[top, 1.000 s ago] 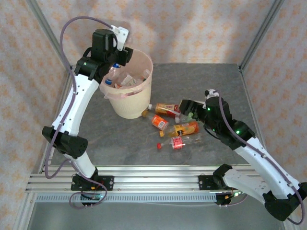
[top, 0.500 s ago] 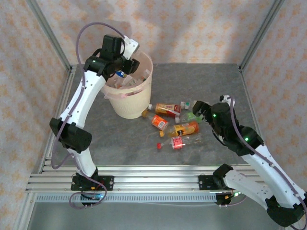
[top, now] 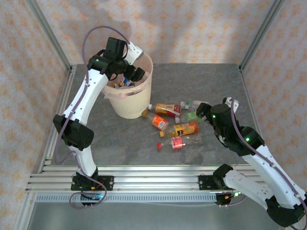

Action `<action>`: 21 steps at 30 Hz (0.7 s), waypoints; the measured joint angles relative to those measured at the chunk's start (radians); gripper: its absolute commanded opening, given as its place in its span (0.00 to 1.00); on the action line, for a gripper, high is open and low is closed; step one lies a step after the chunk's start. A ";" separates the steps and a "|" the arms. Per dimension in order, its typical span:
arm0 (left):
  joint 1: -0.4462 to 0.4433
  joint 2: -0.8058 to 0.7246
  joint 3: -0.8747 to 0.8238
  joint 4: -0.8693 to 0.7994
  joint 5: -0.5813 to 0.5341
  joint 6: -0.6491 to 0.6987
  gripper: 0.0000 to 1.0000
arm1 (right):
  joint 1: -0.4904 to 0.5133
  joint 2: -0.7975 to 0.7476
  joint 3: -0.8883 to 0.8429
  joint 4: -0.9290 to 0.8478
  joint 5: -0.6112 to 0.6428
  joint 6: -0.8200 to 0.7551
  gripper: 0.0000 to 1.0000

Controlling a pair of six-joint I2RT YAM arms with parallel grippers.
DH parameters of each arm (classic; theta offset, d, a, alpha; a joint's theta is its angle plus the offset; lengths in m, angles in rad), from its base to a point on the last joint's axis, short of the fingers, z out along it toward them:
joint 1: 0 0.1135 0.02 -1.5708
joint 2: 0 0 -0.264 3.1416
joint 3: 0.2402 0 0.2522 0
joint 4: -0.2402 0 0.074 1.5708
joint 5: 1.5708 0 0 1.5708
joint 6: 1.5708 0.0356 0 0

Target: Put the plastic bottles in the bin

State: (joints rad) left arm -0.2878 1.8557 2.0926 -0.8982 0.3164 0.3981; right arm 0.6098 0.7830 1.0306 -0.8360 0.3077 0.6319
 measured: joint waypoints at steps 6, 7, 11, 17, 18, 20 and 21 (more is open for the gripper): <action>0.000 0.000 0.003 0.000 0.050 -0.015 0.82 | 0.000 0.000 0.000 -0.024 0.011 0.007 0.99; 0.000 0.000 0.003 0.001 0.068 -0.023 0.79 | 0.000 0.000 0.000 -0.026 0.011 0.008 0.99; 0.000 0.000 0.006 0.006 0.127 -0.062 0.72 | 0.000 0.000 0.000 -0.032 0.012 0.012 0.99; 0.000 0.019 0.009 0.030 0.247 -0.144 0.72 | 0.000 0.000 0.000 -0.039 0.015 0.015 0.99; 0.000 0.027 0.009 0.036 0.269 -0.161 0.71 | 0.000 0.000 0.000 -0.040 0.015 0.015 0.99; 0.000 0.039 0.008 0.048 0.303 -0.189 0.69 | 0.000 0.000 0.000 -0.040 0.015 0.016 0.99; 0.000 0.044 0.007 0.054 0.318 -0.199 0.68 | 0.000 0.000 0.000 -0.040 0.015 0.019 0.99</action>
State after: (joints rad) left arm -0.2878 1.8996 2.0995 -0.8444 0.6342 0.1989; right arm 0.6098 0.7834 1.0306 -0.8757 0.3229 0.6506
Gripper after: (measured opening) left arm 0.692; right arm 0.991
